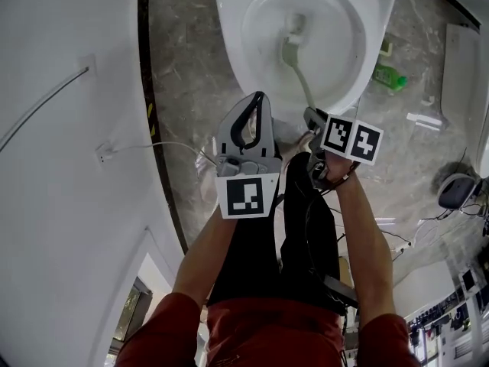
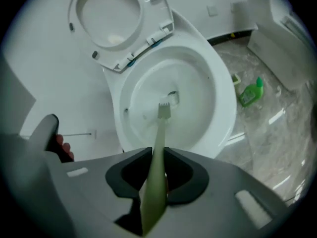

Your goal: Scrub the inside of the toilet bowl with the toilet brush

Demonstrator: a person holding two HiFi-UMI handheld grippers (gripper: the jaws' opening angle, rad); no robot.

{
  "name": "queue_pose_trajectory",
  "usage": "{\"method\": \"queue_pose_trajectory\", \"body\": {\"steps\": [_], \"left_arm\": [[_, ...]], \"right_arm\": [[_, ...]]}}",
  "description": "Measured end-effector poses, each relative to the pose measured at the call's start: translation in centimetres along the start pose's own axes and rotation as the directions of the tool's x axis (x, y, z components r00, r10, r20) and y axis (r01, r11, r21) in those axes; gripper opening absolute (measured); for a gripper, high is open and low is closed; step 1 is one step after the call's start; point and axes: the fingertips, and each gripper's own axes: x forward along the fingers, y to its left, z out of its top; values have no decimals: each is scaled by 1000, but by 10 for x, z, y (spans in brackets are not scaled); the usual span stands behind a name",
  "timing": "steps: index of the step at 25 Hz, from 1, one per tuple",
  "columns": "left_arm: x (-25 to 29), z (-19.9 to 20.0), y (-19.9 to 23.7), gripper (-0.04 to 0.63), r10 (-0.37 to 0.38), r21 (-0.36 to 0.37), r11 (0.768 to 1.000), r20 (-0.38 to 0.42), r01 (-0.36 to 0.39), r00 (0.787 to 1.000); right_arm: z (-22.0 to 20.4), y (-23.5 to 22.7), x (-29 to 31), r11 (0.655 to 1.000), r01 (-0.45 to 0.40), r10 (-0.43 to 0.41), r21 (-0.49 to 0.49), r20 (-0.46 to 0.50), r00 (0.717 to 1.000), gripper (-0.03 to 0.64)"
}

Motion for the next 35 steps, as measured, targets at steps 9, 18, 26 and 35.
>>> {"method": "queue_pose_trajectory", "body": {"steps": [9, 18, 26, 35], "left_arm": [[-4, -6, 22, 6, 14, -24, 1000, -24, -15, 1000], [2, -3, 15, 6, -18, 18, 1000, -30, 19, 999], [8, -1, 5, 6, -27, 30, 999, -27, 27, 999], [11, 0, -6, 6, -42, 33, 999, -41, 43, 998]], "right_arm": [[51, 42, 43, 974, -141, 128, 180, 78, 989, 89], [98, 18, 47, 992, -43, 36, 117, 61, 997, 91], [94, 37, -4, 910, 154, -90, -384, 180, 980, 91], [124, -24, 34, 879, 303, -270, -368, 139, 953, 89]]}}
